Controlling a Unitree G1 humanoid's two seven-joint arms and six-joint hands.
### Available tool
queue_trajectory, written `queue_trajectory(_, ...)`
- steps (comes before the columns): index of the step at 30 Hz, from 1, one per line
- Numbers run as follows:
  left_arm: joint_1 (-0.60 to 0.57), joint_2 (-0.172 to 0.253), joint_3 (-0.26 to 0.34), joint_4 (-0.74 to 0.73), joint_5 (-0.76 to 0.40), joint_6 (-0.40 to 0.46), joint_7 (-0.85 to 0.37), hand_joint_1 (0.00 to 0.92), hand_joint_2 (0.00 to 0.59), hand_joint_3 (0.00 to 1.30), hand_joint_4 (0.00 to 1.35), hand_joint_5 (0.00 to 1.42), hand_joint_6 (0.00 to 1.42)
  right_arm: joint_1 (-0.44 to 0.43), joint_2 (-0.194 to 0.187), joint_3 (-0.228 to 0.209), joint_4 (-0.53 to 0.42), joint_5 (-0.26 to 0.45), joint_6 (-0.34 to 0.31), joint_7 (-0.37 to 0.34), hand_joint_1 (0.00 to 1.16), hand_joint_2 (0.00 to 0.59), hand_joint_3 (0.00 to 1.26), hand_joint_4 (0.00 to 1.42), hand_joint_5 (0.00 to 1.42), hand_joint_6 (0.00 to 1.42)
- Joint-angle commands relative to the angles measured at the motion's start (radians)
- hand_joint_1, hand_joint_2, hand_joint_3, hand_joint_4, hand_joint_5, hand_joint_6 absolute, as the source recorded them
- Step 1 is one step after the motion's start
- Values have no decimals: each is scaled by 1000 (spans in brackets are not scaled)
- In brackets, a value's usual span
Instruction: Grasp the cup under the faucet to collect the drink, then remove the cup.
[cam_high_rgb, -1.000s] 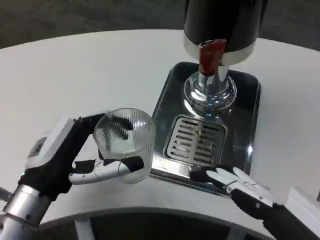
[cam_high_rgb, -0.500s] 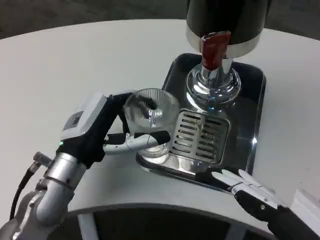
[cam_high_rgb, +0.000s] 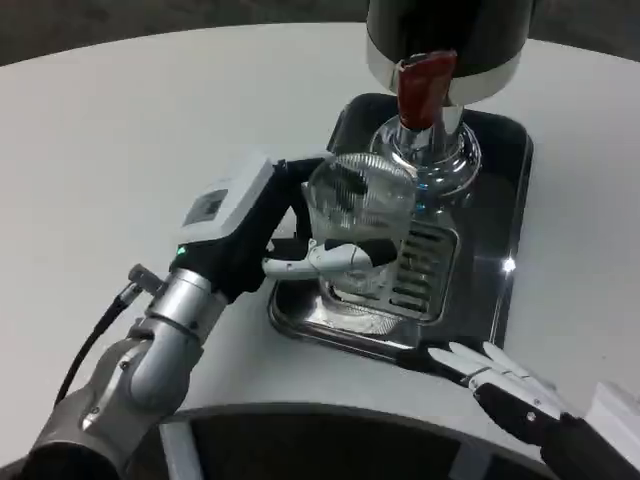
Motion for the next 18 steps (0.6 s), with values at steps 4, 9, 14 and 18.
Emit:
queue_trajectory(4,-47,-28,-44,7,8,18,20,300,134,781,859,981,574,27,11,-10,-14,7,-12,-12,501,464,155,83,0,0)
queue_trajectory(9,-55,-34,-62,6,10,38,21,301,134,781,859,991,566,35,14,-17,-14,10,-16,-14,501,464,155,83,0,0)
queue_trajectory(14,-66,-37,-76,11,5,58,2,301,135,781,859,982,564,35,13,-19,-14,14,-15,-13,501,464,155,83,0,0)
queue_trajectory(18,-66,-36,-84,6,5,62,-2,299,132,781,859,981,563,36,14,-18,-14,13,-14,-13,501,464,155,83,0,0)
